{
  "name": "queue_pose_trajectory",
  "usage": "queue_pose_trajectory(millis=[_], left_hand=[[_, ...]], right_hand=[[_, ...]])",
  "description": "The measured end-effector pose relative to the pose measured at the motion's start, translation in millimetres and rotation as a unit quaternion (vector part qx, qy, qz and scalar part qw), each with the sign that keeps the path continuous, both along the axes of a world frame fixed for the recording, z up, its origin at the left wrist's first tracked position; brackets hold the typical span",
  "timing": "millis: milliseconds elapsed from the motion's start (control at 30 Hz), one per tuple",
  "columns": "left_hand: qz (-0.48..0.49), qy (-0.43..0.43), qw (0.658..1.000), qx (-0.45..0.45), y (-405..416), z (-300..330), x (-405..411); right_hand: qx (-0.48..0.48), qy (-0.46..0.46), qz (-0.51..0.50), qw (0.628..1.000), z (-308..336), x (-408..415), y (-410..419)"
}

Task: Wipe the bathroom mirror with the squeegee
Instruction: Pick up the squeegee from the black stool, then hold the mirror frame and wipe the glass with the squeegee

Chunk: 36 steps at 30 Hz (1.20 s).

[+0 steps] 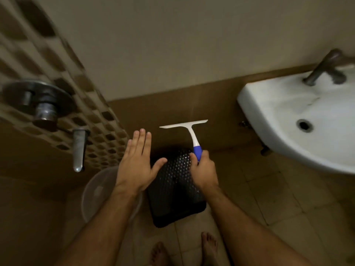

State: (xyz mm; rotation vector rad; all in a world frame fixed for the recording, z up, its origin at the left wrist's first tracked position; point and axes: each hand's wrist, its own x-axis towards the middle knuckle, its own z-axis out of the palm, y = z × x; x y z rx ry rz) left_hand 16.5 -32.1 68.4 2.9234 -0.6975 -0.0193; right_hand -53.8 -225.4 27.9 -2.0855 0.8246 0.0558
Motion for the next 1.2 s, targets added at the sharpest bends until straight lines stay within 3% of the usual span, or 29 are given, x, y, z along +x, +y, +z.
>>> queue_pose_trajectory(millis=[333, 567, 967, 1200], left_hand=[[-0.055, -0.144, 0.987, -0.050, -38.0, 160.7, 29.6], [-0.124, -0.211, 0.965, -0.099, -94.4, 243.6, 35.0], [-0.184, -0.361, 0.895, -0.189, -228.6, 399.6, 18.4], [-0.185, -0.431, 0.849, -0.242, -302.5, 494.6, -3.1]], right_hand=[[-0.080, -0.175, -0.080, 0.978, 181.2, -21.4, -33.0], [-0.127, -0.324, -0.116, 0.930, 272.3, -33.9, -67.8], [-0.177, -0.488, -0.106, 0.848, 408.6, -57.2, -186.2], [-0.173, -0.526, -0.094, 0.827, 485.5, -60.6, -263.3]])
